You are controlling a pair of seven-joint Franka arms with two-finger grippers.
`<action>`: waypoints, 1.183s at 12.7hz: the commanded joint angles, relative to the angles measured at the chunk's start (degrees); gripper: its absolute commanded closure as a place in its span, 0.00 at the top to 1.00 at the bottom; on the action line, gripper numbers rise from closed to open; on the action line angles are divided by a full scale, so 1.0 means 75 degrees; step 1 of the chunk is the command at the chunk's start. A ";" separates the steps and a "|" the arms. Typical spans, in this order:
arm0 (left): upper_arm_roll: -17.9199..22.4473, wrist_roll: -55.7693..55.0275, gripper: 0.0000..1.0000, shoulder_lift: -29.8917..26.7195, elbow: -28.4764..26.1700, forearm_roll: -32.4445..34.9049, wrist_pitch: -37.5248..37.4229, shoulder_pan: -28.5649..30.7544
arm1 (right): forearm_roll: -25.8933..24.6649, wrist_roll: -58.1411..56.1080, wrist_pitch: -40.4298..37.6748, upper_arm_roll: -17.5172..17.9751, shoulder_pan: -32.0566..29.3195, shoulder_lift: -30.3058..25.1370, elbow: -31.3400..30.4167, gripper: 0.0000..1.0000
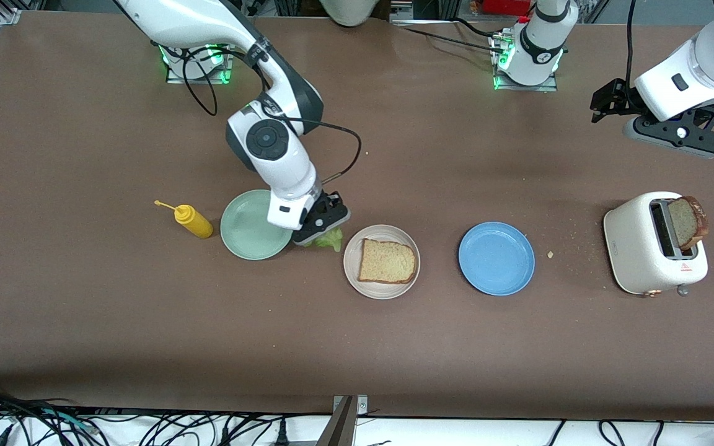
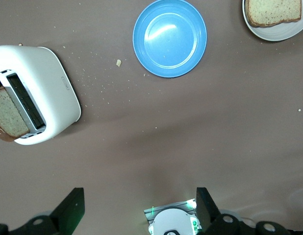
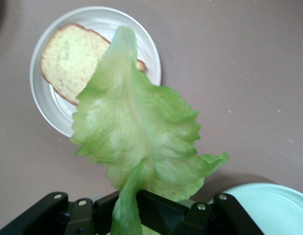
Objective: Make sandwich in beige plate with both arms
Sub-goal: 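Carry the lettuce leaf with the right gripper over the beige plate, then lower the lettuce onto the bread and open the right gripper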
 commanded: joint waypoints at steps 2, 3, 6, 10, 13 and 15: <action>-0.0030 0.0122 1.00 -0.0045 0.0100 0.0220 -0.0138 0.0043 | 0.0023 0.0453 0.0800 0.0017 0.0367 0.0747 0.0515 0.00; -0.0041 0.0134 1.00 -0.0045 0.0100 0.0220 -0.0138 0.0055 | 0.0023 0.0489 0.1186 0.0017 0.0449 0.0888 0.0527 0.00; -0.0030 0.0134 1.00 -0.0045 0.0100 0.0220 -0.0138 0.0066 | 0.0069 0.0536 0.2334 0.0017 0.0613 0.1298 0.0609 0.00; -0.0030 0.0134 1.00 -0.0045 0.0100 0.0220 -0.0138 0.0067 | 0.0081 0.0606 0.2794 0.0017 0.0766 0.1650 0.0668 0.00; -0.0030 0.0134 1.00 -0.0045 0.0100 0.0220 -0.0138 0.0067 | 0.0081 0.0700 0.3181 0.0017 0.0871 0.1896 0.0668 0.00; -0.0030 0.0134 1.00 -0.0045 0.0100 0.0220 -0.0138 0.0067 | 0.0081 0.0724 0.3228 0.0017 0.0884 0.1920 0.0668 0.00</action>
